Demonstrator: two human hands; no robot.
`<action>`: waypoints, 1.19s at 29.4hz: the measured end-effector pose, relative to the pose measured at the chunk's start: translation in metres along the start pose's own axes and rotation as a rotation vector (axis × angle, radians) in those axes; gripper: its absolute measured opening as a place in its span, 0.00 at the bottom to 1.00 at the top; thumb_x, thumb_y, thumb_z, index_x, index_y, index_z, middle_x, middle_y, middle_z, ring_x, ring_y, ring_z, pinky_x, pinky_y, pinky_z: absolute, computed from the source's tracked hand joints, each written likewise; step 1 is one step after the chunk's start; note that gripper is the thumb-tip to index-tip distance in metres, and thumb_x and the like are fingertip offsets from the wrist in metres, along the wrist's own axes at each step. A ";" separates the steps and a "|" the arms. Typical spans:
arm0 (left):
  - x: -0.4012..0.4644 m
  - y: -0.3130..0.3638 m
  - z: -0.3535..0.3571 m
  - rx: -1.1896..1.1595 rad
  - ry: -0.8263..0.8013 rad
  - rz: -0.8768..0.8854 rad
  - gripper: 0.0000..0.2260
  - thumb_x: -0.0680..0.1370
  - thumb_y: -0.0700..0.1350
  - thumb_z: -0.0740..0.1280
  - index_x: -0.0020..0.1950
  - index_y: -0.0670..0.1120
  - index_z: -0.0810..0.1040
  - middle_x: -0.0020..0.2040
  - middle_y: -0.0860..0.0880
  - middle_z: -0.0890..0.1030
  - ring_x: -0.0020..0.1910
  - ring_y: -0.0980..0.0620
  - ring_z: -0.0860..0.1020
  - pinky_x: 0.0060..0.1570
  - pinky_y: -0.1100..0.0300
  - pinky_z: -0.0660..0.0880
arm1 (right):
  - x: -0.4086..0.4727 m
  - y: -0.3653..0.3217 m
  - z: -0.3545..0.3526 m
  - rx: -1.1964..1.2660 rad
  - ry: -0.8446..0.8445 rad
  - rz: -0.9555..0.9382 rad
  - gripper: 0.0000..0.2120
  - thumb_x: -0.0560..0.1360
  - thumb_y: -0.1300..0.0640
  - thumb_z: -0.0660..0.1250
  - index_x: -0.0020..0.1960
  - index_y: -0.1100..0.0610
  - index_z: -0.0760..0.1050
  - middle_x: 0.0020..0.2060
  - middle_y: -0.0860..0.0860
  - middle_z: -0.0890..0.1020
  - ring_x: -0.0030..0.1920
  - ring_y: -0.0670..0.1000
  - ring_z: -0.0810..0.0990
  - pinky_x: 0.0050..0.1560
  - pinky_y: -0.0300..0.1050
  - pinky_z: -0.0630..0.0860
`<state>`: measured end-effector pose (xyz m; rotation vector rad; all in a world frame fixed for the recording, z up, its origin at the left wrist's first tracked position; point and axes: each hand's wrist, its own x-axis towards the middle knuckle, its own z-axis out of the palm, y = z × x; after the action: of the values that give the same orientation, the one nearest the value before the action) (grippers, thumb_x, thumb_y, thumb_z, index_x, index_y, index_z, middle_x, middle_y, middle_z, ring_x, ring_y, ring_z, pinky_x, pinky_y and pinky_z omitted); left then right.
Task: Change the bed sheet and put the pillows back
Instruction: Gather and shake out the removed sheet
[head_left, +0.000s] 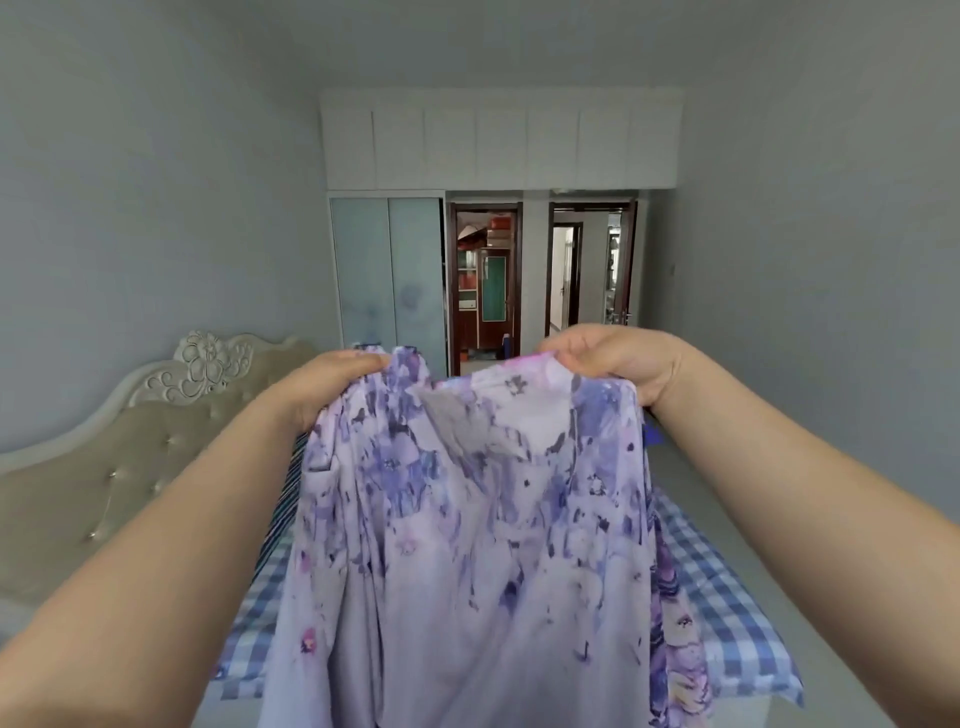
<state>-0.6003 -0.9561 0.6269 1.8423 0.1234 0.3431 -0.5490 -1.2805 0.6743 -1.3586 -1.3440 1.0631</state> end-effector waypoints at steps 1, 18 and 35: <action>-0.002 0.002 0.000 0.030 -0.060 0.003 0.09 0.74 0.50 0.70 0.51 0.49 0.83 0.46 0.50 0.85 0.46 0.53 0.83 0.51 0.58 0.75 | 0.001 -0.004 -0.005 0.012 0.060 -0.016 0.11 0.79 0.61 0.60 0.57 0.63 0.77 0.53 0.56 0.82 0.53 0.52 0.82 0.54 0.46 0.79; 0.008 0.004 0.038 -0.016 0.313 -0.066 0.09 0.74 0.49 0.70 0.45 0.43 0.79 0.40 0.44 0.81 0.31 0.51 0.78 0.33 0.64 0.72 | 0.040 0.050 -0.019 -0.353 1.360 0.367 0.07 0.74 0.58 0.69 0.44 0.61 0.74 0.37 0.54 0.77 0.34 0.50 0.75 0.36 0.42 0.73; -0.026 0.028 0.091 0.243 -0.284 0.338 0.10 0.74 0.53 0.70 0.49 0.49 0.83 0.48 0.51 0.85 0.45 0.60 0.81 0.49 0.68 0.75 | 0.065 0.052 0.023 -0.039 0.891 -0.143 0.12 0.81 0.55 0.59 0.50 0.61 0.78 0.43 0.56 0.83 0.45 0.53 0.82 0.51 0.47 0.79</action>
<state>-0.6004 -1.0543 0.6253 2.1348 -0.3601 0.3047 -0.5585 -1.2134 0.6201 -1.4741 -0.7658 0.2454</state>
